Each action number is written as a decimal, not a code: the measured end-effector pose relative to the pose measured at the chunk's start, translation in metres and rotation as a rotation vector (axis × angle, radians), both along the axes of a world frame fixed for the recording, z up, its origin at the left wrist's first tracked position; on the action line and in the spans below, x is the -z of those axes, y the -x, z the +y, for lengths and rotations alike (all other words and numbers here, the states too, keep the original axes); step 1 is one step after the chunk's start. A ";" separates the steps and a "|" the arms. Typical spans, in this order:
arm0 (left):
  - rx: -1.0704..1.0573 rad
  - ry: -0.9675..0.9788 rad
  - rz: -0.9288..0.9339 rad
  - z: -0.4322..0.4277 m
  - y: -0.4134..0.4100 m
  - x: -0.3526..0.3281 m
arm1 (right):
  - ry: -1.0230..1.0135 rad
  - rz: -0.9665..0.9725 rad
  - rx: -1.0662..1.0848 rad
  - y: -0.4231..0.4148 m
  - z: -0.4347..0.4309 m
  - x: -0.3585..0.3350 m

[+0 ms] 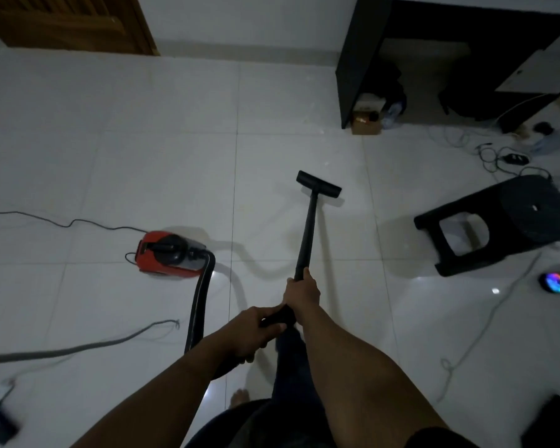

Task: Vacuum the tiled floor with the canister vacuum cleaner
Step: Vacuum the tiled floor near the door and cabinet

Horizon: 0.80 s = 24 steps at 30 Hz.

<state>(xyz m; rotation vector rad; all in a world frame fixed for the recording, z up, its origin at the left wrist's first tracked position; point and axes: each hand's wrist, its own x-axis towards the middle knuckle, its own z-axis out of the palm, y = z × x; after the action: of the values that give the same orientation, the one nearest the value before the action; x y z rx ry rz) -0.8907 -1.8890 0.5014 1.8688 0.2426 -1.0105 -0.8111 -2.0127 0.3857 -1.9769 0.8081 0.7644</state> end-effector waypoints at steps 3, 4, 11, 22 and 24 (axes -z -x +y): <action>0.003 0.055 0.024 0.003 0.068 -0.004 | 0.025 0.027 0.042 0.075 0.000 0.002; 0.011 0.063 0.029 0.003 0.089 -0.004 | 0.039 0.032 0.040 0.099 -0.001 0.002; 0.086 0.099 0.049 -0.005 0.178 -0.001 | 0.074 0.101 0.070 0.202 -0.019 0.004; 0.176 0.051 -0.001 -0.023 0.214 0.029 | 0.075 0.117 0.054 0.240 -0.043 0.016; 0.166 0.062 -0.008 -0.027 0.214 0.037 | 0.070 0.119 0.037 0.235 -0.048 0.018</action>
<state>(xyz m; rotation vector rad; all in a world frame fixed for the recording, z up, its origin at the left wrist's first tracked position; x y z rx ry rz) -1.1045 -1.9162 0.4642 1.8590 0.0507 -1.1100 -1.0459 -2.0604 0.3677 -1.9870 0.9505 0.8482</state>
